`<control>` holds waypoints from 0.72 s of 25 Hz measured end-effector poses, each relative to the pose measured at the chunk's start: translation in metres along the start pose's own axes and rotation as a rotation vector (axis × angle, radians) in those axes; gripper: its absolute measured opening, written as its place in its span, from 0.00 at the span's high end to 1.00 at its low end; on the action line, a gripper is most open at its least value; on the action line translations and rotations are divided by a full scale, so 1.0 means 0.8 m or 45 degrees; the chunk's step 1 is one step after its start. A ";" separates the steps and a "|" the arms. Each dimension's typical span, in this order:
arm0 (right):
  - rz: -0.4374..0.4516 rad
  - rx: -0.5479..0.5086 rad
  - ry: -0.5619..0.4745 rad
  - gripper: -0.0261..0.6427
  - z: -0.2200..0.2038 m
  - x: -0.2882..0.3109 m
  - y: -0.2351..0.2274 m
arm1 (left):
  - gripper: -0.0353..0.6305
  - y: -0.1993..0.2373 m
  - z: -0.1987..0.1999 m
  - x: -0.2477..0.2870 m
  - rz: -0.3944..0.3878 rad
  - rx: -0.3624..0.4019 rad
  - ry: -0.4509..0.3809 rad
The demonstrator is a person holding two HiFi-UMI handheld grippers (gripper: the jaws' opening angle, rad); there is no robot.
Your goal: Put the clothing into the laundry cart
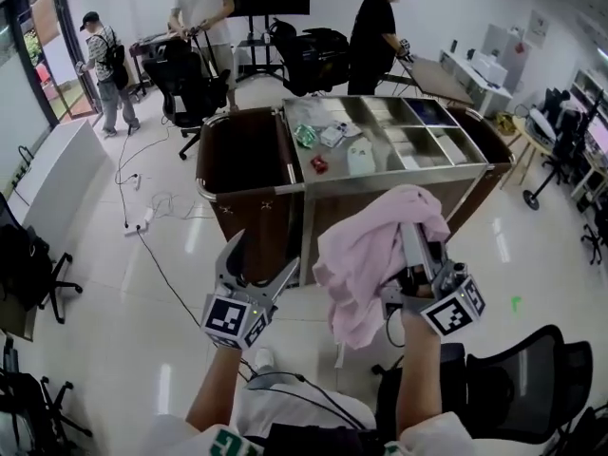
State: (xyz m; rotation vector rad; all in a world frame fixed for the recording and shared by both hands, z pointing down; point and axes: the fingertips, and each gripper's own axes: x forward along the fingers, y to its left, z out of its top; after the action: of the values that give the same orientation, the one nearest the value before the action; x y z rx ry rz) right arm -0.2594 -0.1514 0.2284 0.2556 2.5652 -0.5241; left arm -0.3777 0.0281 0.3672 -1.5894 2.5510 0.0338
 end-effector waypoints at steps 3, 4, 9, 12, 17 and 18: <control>0.073 0.013 -0.023 0.82 -0.036 0.076 0.022 | 0.33 0.077 0.003 -0.004 0.024 0.018 -0.018; 0.084 0.005 -0.028 0.82 -0.047 0.099 0.028 | 0.33 0.104 0.003 -0.006 0.036 0.021 -0.024; 0.158 -0.010 -0.014 0.82 -0.096 0.222 0.046 | 0.33 0.220 0.016 -0.015 0.111 -0.005 -0.047; 0.177 -0.040 0.007 0.82 -0.121 0.298 0.047 | 0.33 0.270 0.025 -0.019 0.158 -0.027 -0.061; 0.172 -0.081 0.129 0.81 -0.194 0.398 0.032 | 0.33 0.328 0.026 -0.017 0.232 -0.062 -0.059; 0.129 -0.092 0.170 0.81 -0.211 0.410 0.019 | 0.33 0.336 0.023 -0.014 0.245 -0.064 -0.056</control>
State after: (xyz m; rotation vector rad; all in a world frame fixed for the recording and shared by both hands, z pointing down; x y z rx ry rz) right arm -0.6100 -0.0421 0.1905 0.4054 2.6766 -0.3875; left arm -0.6111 0.1591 0.3362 -1.3375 2.6790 0.1514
